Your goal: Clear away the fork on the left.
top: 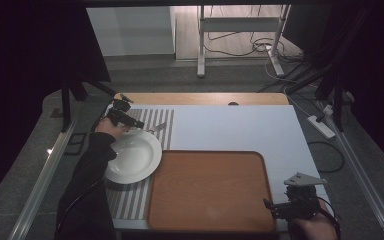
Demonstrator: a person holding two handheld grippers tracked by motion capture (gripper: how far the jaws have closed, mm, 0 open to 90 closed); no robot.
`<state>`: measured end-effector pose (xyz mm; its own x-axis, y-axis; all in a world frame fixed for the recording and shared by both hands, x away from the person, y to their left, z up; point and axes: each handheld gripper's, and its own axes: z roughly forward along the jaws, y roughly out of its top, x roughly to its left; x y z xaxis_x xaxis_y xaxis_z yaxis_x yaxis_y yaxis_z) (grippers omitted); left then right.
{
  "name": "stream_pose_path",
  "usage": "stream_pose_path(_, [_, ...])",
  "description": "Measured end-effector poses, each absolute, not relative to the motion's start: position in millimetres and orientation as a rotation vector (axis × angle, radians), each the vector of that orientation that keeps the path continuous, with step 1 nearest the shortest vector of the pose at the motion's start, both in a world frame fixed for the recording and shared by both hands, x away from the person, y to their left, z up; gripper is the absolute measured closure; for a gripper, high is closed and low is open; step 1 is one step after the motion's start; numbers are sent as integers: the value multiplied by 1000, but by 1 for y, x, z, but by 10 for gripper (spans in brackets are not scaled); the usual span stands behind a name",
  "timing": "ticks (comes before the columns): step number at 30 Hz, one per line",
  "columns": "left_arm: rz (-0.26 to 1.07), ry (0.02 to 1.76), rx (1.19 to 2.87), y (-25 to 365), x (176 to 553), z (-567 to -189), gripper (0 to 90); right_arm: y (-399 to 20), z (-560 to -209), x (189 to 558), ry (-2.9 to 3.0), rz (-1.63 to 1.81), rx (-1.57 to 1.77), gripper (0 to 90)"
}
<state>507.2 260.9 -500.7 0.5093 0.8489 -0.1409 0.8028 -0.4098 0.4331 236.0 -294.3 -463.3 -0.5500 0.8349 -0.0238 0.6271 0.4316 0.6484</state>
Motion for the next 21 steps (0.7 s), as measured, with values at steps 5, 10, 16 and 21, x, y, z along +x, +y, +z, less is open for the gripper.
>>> stream_pose_path(5, [91, 1306, 2379, 239, 514, -512, 0, -294, -463, 236, 2348, 849, 1251, 0])
stream_pose_path(10, [71, 1292, 2441, 226, 520, -523, 5, -295, -463, 236, 2348, 850, 1250, 0])
stream_pose_path(16, [147, 1288, 2517, 218, 524, -525, 128, -295, -463, 236, 2353, 849, 1246, 0])
stream_pose_path(21, [162, 1257, 2514, 225, 521, -520, 359, -294, -463, 235, 2355, 846, 1245, 0])
